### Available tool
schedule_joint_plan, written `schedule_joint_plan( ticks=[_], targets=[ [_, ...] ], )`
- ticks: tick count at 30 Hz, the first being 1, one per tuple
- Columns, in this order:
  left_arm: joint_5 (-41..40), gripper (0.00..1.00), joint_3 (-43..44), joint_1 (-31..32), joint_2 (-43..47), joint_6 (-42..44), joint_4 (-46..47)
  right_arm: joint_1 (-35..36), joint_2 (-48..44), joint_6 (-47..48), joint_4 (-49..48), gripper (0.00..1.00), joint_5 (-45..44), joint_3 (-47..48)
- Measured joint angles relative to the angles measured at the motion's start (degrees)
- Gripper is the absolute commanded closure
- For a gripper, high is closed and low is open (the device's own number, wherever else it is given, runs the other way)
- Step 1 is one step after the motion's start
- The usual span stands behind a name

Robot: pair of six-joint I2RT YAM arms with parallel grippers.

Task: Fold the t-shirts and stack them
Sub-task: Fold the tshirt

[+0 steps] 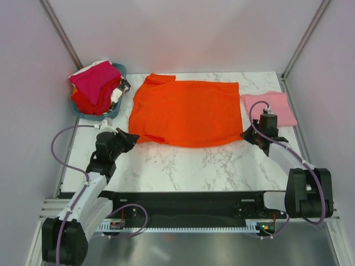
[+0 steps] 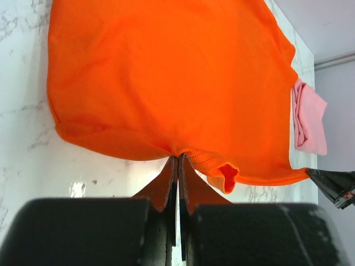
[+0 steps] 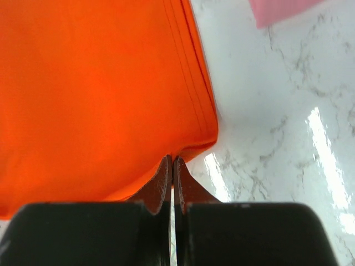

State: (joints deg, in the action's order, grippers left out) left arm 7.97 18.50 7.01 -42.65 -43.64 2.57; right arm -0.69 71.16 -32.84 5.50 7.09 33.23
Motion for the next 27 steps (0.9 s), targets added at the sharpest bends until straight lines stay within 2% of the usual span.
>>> schedule_joint_plan(
  ticks=[15,27],
  targets=[
    [-0.42,0.98,18.32,0.0,-28.59,1.03,5.75,0.11,16.9,-1.46,-1.6,1.0,-2.01,15.21],
    [-1.7,0.98,31.61,-0.02,-42.66,3.52,6.16,0.11,27.54,-1.86,-0.94,1.0,-3.17,26.51]
  ],
)
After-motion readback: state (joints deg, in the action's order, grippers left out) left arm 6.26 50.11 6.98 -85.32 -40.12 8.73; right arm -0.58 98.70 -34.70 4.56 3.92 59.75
